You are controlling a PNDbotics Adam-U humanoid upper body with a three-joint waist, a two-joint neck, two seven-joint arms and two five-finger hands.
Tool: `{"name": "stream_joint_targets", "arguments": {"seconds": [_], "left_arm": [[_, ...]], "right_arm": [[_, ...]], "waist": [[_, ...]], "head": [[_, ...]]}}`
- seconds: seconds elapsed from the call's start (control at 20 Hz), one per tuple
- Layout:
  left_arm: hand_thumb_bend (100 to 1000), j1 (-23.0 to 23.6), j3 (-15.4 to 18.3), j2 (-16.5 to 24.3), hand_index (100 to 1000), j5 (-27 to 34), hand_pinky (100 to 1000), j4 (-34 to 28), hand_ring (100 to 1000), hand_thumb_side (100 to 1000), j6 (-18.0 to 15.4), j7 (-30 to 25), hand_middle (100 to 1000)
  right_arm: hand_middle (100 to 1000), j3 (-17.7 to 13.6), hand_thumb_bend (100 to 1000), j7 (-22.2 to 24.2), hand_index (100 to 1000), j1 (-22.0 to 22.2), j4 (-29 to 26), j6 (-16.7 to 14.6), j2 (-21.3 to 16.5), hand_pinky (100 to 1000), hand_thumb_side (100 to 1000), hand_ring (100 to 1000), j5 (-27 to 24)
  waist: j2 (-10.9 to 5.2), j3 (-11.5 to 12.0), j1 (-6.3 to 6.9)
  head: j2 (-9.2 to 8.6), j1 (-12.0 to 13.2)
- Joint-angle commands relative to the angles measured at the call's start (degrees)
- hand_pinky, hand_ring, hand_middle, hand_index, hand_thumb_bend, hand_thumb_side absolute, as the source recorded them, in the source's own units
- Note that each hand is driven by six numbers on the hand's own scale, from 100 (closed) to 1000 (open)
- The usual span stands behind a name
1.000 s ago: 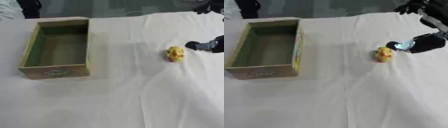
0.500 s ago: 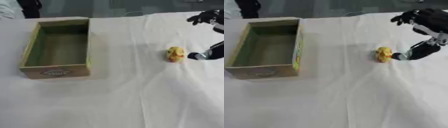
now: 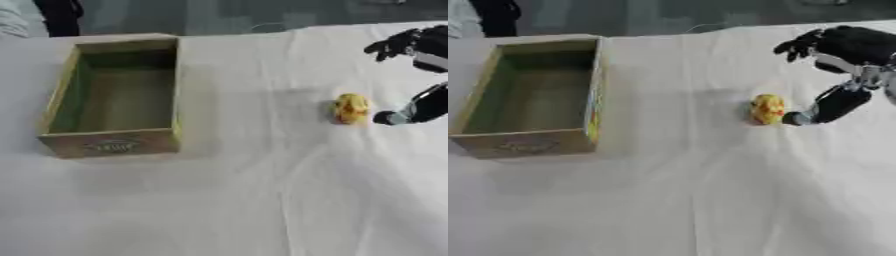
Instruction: Pick up objects on the table and place them in the box.
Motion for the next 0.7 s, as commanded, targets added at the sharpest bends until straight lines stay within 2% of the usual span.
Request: {"name": "stream_joint_targets", "arguments": {"seconds": [0.05, 0.3, 0.7], "left_arm": [[100, -0.2, -0.2, 0.6, 800, 0.0, 453, -1.1, 510, 964, 0.1, -0.2, 493], [100, -0.2, -0.2, 0.4, 800, 0.0, 452, -1.1, 509, 964, 0.1, -0.3, 493], [100, -0.3, -0.3, 0.2, 800, 0.1, 453, -1.1, 509, 965, 0.1, -0.5, 493]], "right_arm": [[735, 0.7, 574, 0.4, 955, -1.8, 2.0, 1.0, -0.9, 779, 380, 796, 1.4], [738, 2.5, 587, 1.1, 964, -3.5, 5.8, 1.2, 0.4, 780, 386, 800, 3.1], [704, 4.3, 600, 2.2, 929, -6.2, 12.1, 0.4, 2.9, 771, 391, 790, 4.6]], "waist": [[-0.84, 0.1, -0.25], [-0.56, 0.4, -0.23], [-0.18, 0.9, -0.16]], "head": [[-0.63, -0.3], [-0.69, -0.6], [-0.71, -1.1]]}}
